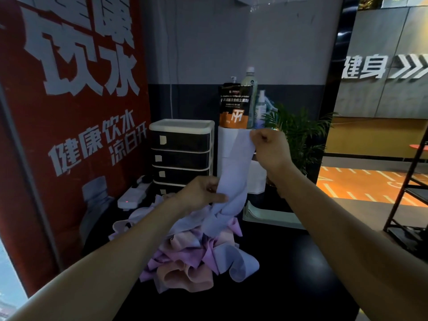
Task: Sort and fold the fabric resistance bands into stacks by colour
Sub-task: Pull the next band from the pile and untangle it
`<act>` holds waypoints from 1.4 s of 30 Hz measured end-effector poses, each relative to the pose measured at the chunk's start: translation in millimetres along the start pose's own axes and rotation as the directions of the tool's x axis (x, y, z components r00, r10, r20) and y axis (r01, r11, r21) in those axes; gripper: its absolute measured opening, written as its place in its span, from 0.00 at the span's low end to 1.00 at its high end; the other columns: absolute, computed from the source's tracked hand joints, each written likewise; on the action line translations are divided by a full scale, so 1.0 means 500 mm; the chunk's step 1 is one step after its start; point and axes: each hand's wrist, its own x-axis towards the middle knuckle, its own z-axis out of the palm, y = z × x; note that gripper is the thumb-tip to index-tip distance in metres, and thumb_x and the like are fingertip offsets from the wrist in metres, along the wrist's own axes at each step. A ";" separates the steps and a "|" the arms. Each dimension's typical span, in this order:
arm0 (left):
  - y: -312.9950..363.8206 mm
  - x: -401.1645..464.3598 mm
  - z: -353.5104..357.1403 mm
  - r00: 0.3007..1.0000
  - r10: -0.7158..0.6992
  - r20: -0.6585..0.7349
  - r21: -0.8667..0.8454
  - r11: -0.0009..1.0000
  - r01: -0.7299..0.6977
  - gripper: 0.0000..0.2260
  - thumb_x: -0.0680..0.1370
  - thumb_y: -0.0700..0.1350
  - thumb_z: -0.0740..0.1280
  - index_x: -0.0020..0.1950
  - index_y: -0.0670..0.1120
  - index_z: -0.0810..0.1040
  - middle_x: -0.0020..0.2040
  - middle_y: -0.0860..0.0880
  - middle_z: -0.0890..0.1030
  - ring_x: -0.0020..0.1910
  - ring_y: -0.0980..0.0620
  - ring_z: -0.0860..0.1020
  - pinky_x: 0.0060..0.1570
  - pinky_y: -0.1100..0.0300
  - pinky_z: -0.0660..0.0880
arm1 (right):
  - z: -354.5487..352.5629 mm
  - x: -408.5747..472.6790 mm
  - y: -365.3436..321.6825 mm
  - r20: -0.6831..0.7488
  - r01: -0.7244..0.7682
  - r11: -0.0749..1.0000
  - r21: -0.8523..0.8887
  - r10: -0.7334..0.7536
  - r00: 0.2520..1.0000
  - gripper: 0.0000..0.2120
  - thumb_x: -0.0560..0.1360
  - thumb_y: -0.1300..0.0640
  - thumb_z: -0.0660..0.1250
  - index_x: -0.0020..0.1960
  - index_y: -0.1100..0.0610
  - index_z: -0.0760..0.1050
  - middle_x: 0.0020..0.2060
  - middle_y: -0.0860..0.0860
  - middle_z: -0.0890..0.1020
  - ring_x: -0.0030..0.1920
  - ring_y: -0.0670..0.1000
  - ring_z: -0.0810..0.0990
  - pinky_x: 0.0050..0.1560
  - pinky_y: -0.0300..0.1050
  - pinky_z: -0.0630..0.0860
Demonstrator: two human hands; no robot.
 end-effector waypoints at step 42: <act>-0.047 -0.018 -0.054 0.933 -0.357 -0.042 -0.712 0.666 0.223 0.09 0.79 0.39 0.58 0.43 0.40 0.76 0.32 0.47 0.79 0.27 0.54 0.78 0.31 0.63 0.76 | -0.110 -0.054 0.183 -0.349 -0.404 0.903 0.146 0.429 0.833 0.14 0.80 0.60 0.60 0.39 0.63 0.77 0.36 0.61 0.78 0.42 0.62 0.79 0.53 0.60 0.78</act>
